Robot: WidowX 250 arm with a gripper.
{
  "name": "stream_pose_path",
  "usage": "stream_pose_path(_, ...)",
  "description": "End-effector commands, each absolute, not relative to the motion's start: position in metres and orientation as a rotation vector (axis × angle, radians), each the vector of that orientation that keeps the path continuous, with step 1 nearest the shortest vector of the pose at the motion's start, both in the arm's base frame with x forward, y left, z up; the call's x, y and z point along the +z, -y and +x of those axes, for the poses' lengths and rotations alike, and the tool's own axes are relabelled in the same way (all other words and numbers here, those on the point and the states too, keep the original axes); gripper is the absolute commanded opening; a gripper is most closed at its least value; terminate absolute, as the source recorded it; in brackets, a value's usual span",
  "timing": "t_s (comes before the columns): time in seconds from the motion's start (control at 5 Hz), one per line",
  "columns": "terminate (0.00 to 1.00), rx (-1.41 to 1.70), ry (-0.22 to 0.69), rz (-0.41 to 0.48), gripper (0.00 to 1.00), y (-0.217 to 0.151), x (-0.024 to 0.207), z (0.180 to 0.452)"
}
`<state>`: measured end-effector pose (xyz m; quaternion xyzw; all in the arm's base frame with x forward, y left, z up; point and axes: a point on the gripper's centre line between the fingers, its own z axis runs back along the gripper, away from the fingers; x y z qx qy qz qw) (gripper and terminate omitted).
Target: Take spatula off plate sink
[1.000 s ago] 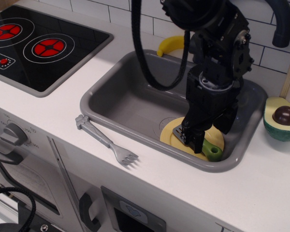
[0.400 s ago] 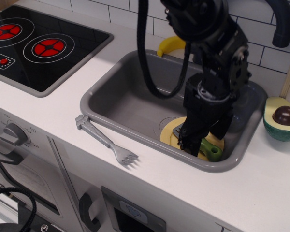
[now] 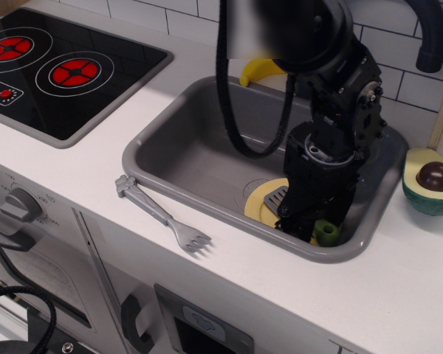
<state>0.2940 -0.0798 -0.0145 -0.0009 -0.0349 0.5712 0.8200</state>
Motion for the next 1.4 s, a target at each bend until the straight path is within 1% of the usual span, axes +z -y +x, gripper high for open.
stream_pose_path(0.0,0.0,1.209,0.093,-0.043,0.0,0.077,0.001,0.311)
stream_pose_path(0.2,0.0,1.211,0.086,-0.06,0.0,0.077,0.009,0.315)
stream_pose_path(0.4,0.0,1.198,0.117,-0.104,0.0,0.073,0.028,0.318)
stream_pose_path(0.6,0.0,1.222,0.139,-0.122,0.0,0.06,0.038,0.325)
stream_pose_path(0.8,0.0,1.275,0.157,-0.109,0.0,0.044,0.037,0.332)
stream_pose_path(1.0,0.0,1.239,0.11,-0.08,0.0,0.021,0.031,0.339)
stream_pose_path(1.2,0.0,1.287,0.133,-0.087,0.0,0.009,0.026,0.34)
